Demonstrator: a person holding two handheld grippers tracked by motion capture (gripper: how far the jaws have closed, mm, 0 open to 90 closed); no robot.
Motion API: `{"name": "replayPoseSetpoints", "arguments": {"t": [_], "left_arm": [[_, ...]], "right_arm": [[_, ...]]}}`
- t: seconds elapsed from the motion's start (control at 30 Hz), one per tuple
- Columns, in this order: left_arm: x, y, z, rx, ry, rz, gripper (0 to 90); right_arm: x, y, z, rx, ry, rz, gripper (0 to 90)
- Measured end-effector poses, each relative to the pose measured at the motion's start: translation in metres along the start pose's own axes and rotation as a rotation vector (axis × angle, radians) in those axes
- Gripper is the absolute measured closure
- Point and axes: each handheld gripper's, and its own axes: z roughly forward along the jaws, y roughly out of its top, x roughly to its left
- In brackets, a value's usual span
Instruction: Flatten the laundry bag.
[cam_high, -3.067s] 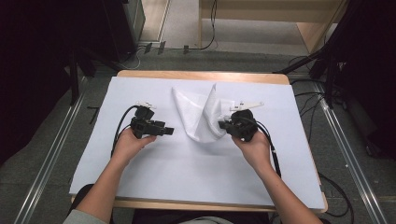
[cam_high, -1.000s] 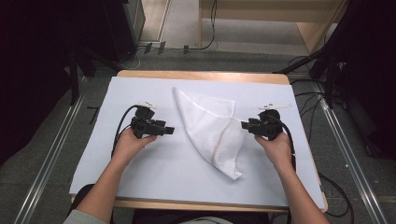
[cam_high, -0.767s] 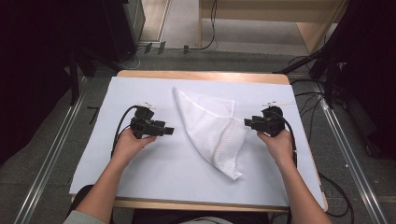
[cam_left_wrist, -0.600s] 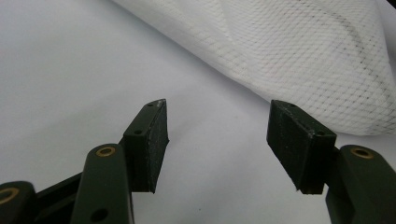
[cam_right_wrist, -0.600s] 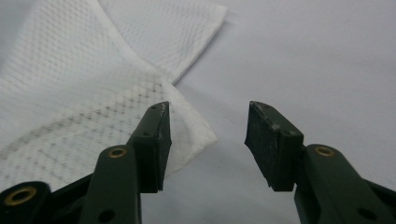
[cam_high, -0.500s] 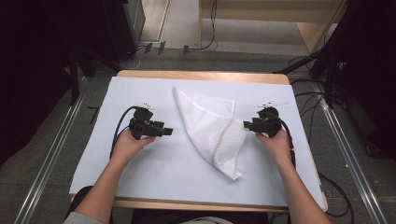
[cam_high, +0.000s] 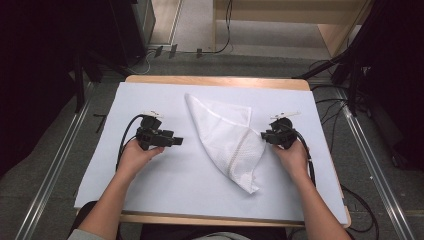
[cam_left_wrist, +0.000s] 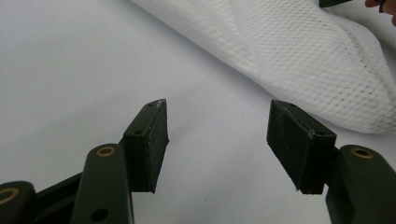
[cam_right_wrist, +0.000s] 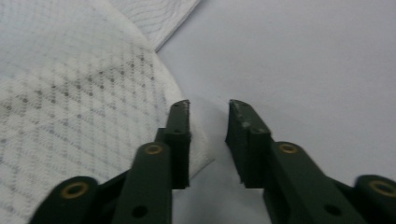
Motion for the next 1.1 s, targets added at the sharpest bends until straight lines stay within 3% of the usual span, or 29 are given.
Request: {"name": "replayPoseSetpoints", "arguments": {"t": [0.13, 0.27, 0.33, 0.5, 0.57, 0.67, 0.83, 0.9, 1.0, 1.1], "left_arm": [[0.0, 0.0, 0.001, 0.0, -0.002, -0.002, 39.4], [-0.001, 0.0, 0.001, -0.001, -0.002, 0.002, 39.4], [0.0, 0.0, 0.0, -0.004, -0.003, 0.0, 39.4], [0.003, 0.001, -0.002, -0.008, -0.002, -0.014, 39.4], [0.003, 0.001, -0.004, -0.006, -0.001, -0.019, 39.5], [0.005, 0.002, -0.007, -0.012, -0.002, -0.037, 39.8], [0.008, 0.001, -0.01, -0.011, 0.003, -0.05, 40.0], [0.008, 0.001, -0.012, -0.016, 0.005, -0.045, 39.9], [0.01, 0.0, -0.018, -0.023, 0.015, -0.041, 39.8], [0.015, -0.001, -0.022, -0.035, 0.017, -0.065, 39.9]], "right_arm": [[0.003, -0.001, 0.0, 0.007, 0.028, 0.003, 89.6], [0.003, 0.001, 0.0, 0.015, 0.037, 0.013, 90.0], [0.0, 0.002, -0.002, 0.012, 0.062, 0.049, 90.0], [0.002, 0.009, -0.02, -0.061, 0.108, 0.067, 90.0], [0.007, 0.011, -0.028, -0.095, 0.126, 0.052, 90.0], [0.014, 0.015, -0.038, -0.104, 0.151, 0.047, 90.0], [0.034, 0.027, -0.051, -0.149, 0.21, 0.021, 90.0], [0.045, 0.032, -0.052, -0.141, 0.244, 0.017, 90.0], [0.064, 0.042, -0.054, -0.142, 0.268, -0.035, 90.0], [0.082, 0.053, -0.055, -0.148, 0.299, -0.079, 90.0]]}}
